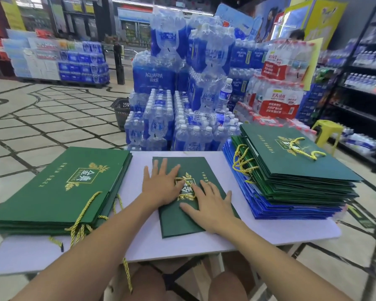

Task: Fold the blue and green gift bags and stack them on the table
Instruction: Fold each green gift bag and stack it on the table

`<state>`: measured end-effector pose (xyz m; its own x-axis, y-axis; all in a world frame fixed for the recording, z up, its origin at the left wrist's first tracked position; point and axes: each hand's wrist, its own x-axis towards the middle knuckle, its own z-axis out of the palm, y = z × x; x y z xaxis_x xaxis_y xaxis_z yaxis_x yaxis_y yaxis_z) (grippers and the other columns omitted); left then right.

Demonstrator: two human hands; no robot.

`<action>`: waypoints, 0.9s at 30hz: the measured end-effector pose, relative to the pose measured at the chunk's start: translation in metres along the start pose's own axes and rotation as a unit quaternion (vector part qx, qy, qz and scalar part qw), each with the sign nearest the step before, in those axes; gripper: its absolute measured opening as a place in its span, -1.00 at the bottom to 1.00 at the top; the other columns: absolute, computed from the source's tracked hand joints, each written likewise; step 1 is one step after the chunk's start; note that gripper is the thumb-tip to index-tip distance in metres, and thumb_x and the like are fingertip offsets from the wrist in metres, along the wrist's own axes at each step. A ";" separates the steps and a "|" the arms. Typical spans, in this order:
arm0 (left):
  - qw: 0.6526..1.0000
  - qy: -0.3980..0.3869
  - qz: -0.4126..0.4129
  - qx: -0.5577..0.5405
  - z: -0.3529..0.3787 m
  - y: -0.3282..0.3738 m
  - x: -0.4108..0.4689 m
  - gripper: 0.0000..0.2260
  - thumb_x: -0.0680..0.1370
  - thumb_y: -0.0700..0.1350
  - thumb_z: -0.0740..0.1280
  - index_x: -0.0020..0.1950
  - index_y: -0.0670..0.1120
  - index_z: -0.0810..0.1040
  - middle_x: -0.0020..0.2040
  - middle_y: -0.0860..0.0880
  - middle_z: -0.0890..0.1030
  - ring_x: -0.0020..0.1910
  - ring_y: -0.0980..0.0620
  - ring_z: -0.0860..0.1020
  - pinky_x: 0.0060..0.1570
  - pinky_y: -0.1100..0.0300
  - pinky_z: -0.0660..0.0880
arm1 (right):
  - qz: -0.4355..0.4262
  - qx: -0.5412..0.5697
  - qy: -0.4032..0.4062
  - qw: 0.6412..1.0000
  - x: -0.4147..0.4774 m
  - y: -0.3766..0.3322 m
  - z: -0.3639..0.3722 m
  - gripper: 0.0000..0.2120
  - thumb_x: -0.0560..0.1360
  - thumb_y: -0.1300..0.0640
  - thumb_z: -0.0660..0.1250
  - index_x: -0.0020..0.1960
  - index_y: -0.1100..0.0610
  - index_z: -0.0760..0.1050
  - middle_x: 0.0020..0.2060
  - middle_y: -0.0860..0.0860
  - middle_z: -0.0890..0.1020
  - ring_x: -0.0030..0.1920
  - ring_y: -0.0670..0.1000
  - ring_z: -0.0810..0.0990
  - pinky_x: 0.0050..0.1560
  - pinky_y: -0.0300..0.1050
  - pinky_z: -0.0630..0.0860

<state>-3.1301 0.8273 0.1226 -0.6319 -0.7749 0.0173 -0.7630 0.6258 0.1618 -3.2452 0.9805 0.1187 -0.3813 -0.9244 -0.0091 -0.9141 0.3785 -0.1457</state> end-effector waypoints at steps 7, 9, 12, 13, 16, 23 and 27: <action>0.993 0.014 -0.092 -0.078 0.001 -0.016 -0.035 -0.36 0.69 0.19 0.05 0.69 -0.06 -0.02 0.63 -0.19 0.21 0.62 -0.24 0.10 0.58 -0.21 -0.03 | 0.081 0.329 0.132 0.932 0.021 0.006 -0.019 -0.79 0.54 -0.03 0.34 0.17 -0.21 0.55 0.32 -0.14 0.46 0.35 -0.03 0.45 0.35 0.13 0.43; 0.979 0.065 -0.084 -0.172 -0.001 -0.022 -0.038 -0.43 0.68 0.03 0.14 0.67 -0.06 0.08 0.59 -0.12 0.32 0.56 -0.19 0.24 0.57 -0.18 0.07 | 0.093 0.430 0.146 0.886 0.029 0.001 -0.028 -0.79 0.52 0.08 0.36 0.10 -0.19 0.58 0.26 -0.12 0.53 0.30 -0.04 0.51 0.29 0.04 0.48; 0.893 0.139 -0.086 -0.419 -0.015 -0.029 -0.040 -0.45 0.64 -0.19 0.17 0.64 0.05 0.19 0.55 0.00 0.39 0.43 -0.05 0.44 0.46 -0.06 0.34 | 0.074 0.480 0.157 0.860 0.035 -0.011 -0.052 -0.75 0.53 0.14 0.34 0.13 -0.16 0.61 0.20 -0.06 0.60 0.14 -0.05 0.56 0.10 -0.05 0.55; 0.851 0.164 -0.093 -0.490 -0.023 -0.031 -0.040 -0.44 0.63 -0.24 0.16 0.62 0.09 0.23 0.52 0.03 0.42 0.33 0.04 0.51 0.33 0.04 0.48 | 0.061 0.482 0.157 0.860 0.035 -0.016 -0.063 -0.74 0.53 0.13 0.33 0.12 -0.17 0.60 0.14 -0.04 0.63 0.02 -0.05 0.57 -0.03 -0.07 0.55; 0.771 0.226 -0.085 -0.589 -0.060 -0.025 -0.038 -0.42 0.60 -0.38 0.14 0.58 0.04 0.33 0.43 0.11 0.45 0.21 0.28 0.51 -0.05 0.53 0.44 | 0.018 0.438 0.164 0.884 0.036 -0.027 -0.107 -0.72 0.54 0.14 0.31 0.18 -0.11 0.63 -0.16 -0.09 0.57 -0.31 -0.07 0.48 -0.23 -0.17 0.43; 0.736 0.226 -0.003 -0.639 -0.161 0.044 -0.003 -0.45 0.64 -0.39 0.17 0.60 -0.04 0.29 0.46 0.04 0.43 0.15 0.14 0.51 -0.02 0.27 0.57 | -0.042 0.253 0.216 0.942 0.035 0.016 -0.235 -0.77 0.55 -0.01 0.34 0.15 -0.11 0.70 0.14 -0.12 0.70 0.18 -0.06 0.61 0.29 0.00 0.52; 0.787 0.199 0.044 -0.582 -0.180 0.119 0.029 -0.47 0.64 -0.33 0.20 0.62 -0.13 0.26 0.55 -0.06 0.37 0.27 0.13 0.38 0.21 0.24 0.38 | -0.008 0.155 0.182 0.971 0.027 0.089 -0.279 -0.61 0.59 -0.20 0.32 0.33 -0.06 0.60 0.32 -0.05 0.61 0.35 0.05 0.52 0.37 0.02 0.43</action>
<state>-3.2148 0.8634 0.3200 -0.4051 -0.8450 0.3492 0.0703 0.3520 0.9333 -3.3751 1.0020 0.3811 -0.4418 -0.8312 0.3374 -0.8563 0.2786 -0.4349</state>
